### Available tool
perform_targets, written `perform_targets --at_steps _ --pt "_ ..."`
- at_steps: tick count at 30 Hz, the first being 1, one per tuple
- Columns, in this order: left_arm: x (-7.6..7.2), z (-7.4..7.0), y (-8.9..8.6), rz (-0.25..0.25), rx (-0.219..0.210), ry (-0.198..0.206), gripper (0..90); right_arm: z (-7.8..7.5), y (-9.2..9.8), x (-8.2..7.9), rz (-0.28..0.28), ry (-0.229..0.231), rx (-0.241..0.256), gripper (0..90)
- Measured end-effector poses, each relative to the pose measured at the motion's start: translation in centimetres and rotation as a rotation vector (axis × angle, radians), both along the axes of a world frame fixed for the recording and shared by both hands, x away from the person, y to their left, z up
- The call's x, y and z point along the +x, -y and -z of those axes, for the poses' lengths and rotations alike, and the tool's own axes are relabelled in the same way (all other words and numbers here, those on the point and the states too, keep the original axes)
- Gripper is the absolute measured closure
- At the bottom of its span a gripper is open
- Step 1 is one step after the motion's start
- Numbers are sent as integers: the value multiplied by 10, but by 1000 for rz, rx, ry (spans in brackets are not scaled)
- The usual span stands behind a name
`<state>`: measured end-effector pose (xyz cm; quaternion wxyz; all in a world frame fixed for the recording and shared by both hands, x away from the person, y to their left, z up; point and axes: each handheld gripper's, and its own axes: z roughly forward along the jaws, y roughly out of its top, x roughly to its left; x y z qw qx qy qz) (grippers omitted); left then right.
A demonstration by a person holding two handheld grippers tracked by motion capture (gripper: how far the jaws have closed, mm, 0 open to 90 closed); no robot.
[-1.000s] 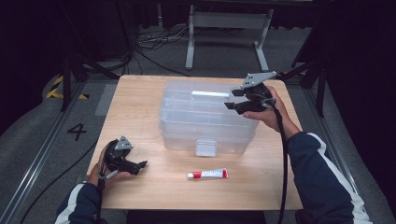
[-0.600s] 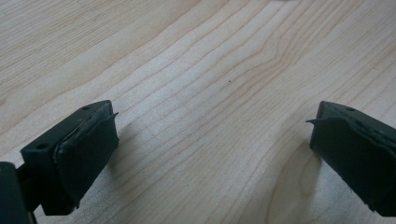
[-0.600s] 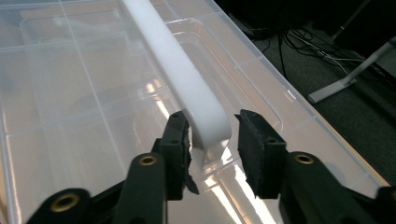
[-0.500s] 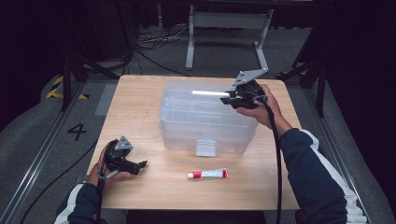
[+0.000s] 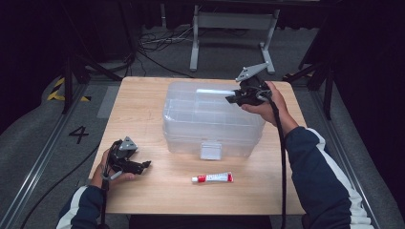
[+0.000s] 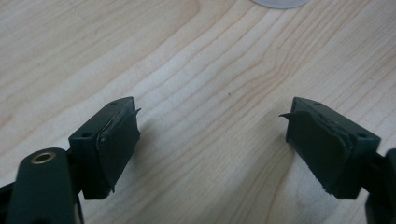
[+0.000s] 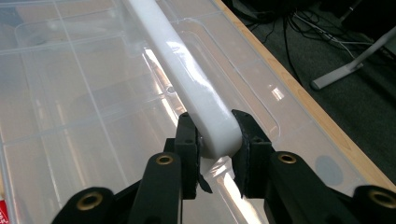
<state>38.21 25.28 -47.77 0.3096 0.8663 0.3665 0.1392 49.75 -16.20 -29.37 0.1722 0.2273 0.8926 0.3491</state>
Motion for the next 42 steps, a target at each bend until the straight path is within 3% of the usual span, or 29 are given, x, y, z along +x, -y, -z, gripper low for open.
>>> perform_targets --at_steps 4,6,12,13,15,17,21,30,39,42 --pt "1 -16 8 5 -18 69 246 -4 0 4 9 -13 3 735" --pt "1 -24 12 14 -51 102 295 -5 0 5 13 -16 6 734" --pt "7 -44 24 22 -85 168 622 -8 0 9 23 -25 7 730" --pt "7 -48 26 28 -110 184 622 -8 0 10 24 -25 6 728" --pt "9 -54 29 46 -149 203 745 -10 -1 12 31 -31 0 725" --pt "9 -57 34 55 -151 221 863 -13 -2 14 36 -27 -5 722" --pt "10 -64 42 65 -174 259 897 -14 -2 16 37 -31 2 721" --pt "16 -69 50 68 -243 275 898 -17 -2 19 35 -38 -8 717" --pt "17 -71 53 59 -236 291 896 -17 -3 19 46 -29 -12 711" --pt "16 -71 53 61 -229 297 896 -19 -4 16 55 -9 -31 652"
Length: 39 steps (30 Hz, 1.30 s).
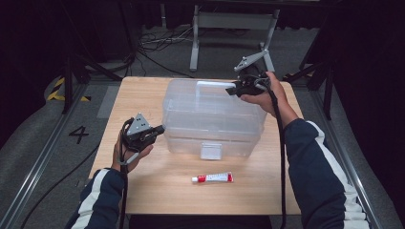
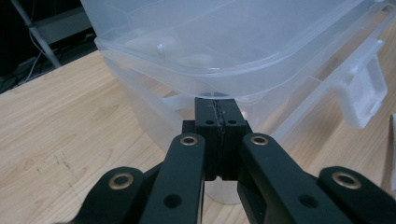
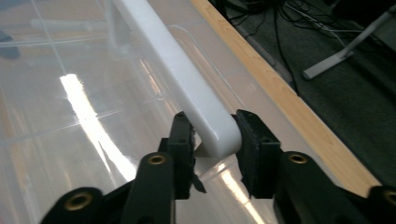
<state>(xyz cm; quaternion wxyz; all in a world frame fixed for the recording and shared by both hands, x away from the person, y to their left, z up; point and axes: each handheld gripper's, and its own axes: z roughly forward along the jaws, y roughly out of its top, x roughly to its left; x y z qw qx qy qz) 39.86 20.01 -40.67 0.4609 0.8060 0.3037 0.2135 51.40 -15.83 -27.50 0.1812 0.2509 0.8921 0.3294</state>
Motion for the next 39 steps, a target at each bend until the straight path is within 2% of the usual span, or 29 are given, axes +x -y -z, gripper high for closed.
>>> perform_targets --at_steps 6,11,13,15,18,21,24,27,30,33,36,39 --pt "0 0 0 1 9 7 897 -9 12 -11 11 43 14 597" --pt "0 1 1 0 14 10 898 -15 37 -28 -1 94 80 563" --pt "0 0 1 1 15 12 897 -16 47 -35 16 128 71 556" --pt "0 0 0 2 10 10 897 -16 57 -41 17 144 90 540" --pt "0 -1 1 2 10 11 897 -16 67 -47 36 168 82 529" --pt "0 -1 0 3 11 13 897 -14 88 -59 88 201 95 510" --pt "0 -2 0 5 7 11 897 -7 107 -69 123 225 116 510" --pt "1 -2 0 4 5 8 897 7 122 -74 142 198 159 510" --pt "0 -4 0 -1 6 14 898 21 129 -79 155 194 152 508" --pt "0 -6 0 0 -1 21 898 28 133 -83 162 196 170 504" --pt "1 -9 0 -3 -14 28 897 43 139 -88 162 230 164 479" --pt "2 -11 0 -4 -16 34 898 52 142 -87 163 228 167 466"
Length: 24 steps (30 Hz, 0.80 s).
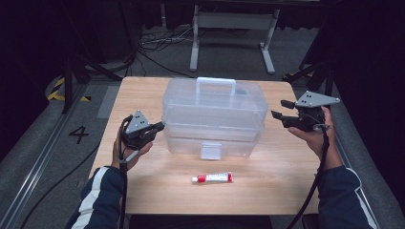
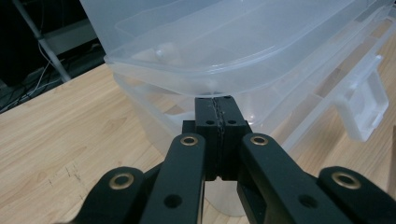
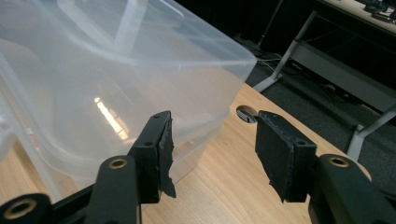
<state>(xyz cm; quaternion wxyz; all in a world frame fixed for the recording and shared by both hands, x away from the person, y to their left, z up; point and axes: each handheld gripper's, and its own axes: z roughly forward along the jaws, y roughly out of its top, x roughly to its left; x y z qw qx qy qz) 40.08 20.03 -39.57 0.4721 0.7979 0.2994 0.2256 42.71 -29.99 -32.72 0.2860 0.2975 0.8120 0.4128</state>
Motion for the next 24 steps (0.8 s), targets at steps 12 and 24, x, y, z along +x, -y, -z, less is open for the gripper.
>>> perform_targets --at_steps 12,24 --pt "3 -8 3 29 0 14 898 33 1 3 -92 -8 -29 441" --pt "6 -14 9 43 4 32 897 46 -2 2 -166 -26 0 427"
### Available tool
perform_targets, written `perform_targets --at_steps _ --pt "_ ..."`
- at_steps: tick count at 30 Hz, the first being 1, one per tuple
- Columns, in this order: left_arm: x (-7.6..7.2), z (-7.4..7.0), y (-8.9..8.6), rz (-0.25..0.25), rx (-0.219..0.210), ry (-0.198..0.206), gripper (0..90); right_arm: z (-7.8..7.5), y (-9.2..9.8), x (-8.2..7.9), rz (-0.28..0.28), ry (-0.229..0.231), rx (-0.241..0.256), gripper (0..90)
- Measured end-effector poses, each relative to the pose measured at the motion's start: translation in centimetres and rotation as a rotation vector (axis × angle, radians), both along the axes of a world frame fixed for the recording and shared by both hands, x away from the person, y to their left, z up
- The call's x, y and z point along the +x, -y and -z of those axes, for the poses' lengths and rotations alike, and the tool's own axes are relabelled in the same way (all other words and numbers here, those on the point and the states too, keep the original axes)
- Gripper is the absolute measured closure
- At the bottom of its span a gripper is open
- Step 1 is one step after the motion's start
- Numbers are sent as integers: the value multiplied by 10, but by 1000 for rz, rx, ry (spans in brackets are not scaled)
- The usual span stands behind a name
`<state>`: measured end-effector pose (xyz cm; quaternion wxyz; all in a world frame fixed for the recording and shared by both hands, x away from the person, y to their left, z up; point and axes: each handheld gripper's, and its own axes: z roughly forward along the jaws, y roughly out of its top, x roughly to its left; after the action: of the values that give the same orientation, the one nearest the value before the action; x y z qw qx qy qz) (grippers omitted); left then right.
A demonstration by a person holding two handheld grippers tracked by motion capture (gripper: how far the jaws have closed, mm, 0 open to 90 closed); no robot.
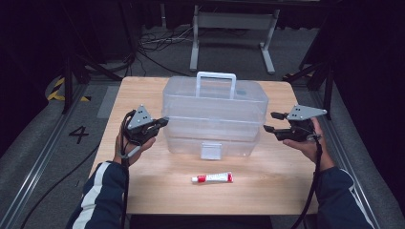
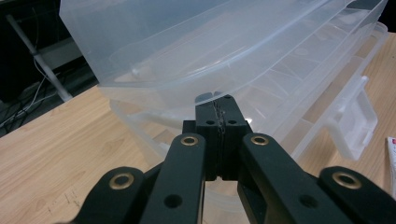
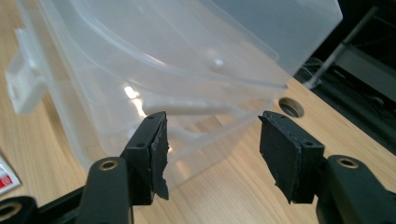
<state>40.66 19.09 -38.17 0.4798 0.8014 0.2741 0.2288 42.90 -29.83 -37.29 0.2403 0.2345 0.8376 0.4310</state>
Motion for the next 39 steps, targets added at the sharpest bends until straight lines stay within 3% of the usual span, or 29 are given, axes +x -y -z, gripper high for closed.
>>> perform_targets --at_steps 3,10,14,21,32,39 --pt "-1 0 2 -2 0 4 896 -1 -4 -2 14 54 54 453" --pt "-9 -2 -1 4 -1 11 846 4 -11 -6 9 113 70 536" --pt "-16 -3 -3 12 -13 14 801 5 -14 -10 16 167 69 578" --pt "-25 0 0 39 14 6 738 4 -18 -16 53 272 71 673" --pt "-30 9 7 89 46 -30 618 1 -25 -17 138 367 109 730" --pt "-30 13 15 129 53 -36 538 1 -29 -16 186 392 144 750"
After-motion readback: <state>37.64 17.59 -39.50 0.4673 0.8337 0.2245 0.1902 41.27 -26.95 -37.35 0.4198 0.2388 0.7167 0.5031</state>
